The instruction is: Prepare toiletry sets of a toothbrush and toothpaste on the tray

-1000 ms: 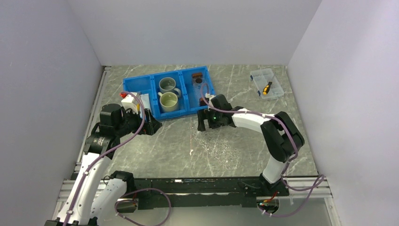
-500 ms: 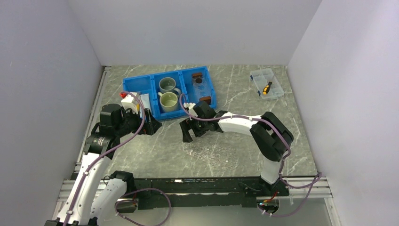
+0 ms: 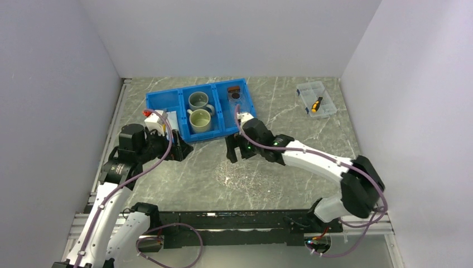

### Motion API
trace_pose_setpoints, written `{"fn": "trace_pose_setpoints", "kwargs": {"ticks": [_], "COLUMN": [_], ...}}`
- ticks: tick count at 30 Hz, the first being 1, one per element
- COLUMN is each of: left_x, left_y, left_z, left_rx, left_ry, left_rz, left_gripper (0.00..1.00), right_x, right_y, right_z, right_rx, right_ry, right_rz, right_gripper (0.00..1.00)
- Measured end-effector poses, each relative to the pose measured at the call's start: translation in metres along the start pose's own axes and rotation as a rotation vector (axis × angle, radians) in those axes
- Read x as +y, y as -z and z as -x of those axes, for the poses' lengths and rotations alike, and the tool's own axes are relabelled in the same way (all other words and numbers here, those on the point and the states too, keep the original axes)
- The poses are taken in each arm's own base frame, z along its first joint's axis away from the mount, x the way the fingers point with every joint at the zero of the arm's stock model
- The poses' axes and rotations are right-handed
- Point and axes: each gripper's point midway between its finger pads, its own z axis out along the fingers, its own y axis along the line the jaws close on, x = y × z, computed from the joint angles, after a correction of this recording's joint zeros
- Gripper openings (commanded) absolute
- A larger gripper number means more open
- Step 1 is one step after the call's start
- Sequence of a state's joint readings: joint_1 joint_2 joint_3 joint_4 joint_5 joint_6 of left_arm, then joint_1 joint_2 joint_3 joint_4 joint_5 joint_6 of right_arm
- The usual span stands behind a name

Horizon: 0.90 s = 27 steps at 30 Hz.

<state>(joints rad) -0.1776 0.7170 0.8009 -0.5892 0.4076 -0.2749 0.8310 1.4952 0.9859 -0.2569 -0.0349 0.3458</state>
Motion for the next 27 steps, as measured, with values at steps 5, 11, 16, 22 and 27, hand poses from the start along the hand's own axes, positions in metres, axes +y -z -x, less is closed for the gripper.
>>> {"fn": "trace_pose_setpoints", "kwargs": {"ticks": [5, 11, 16, 22, 27], "left_x": [-0.01, -0.021, -0.035, -0.048, -0.053], "left_y": [-0.001, -0.004, -0.011, -0.019, -0.033], "left_z": [-0.003, -0.016, -0.037, -0.062, -0.077], "left_rx": [0.018, 0.05, 0.103, 0.17, 0.22], "left_ry": [0.021, 0.077, 0.112, 0.141, 0.172], "left_rz": [-0.048, -0.123, -0.198, -0.253, -0.273], "left_gripper": [0.99, 0.99, 0.99, 0.99, 0.99], "right_x": [-0.022, -0.041, -0.047, -0.057, -0.063], "right_y": [0.04, 0.08, 0.097, 0.111, 0.122], "right_z": [-0.008, -0.05, -0.075, -0.121, -0.145], "right_rx": [-0.057, -0.035, 0.014, 0.097, 0.141], "right_ry": [-0.118, -0.261, -0.356, -0.444, -0.505], "right_rz": [-0.123, -0.197, -0.235, -0.285, -0.318], "right_gripper": [1.0, 1.0, 1.0, 1.0, 1.0]}}
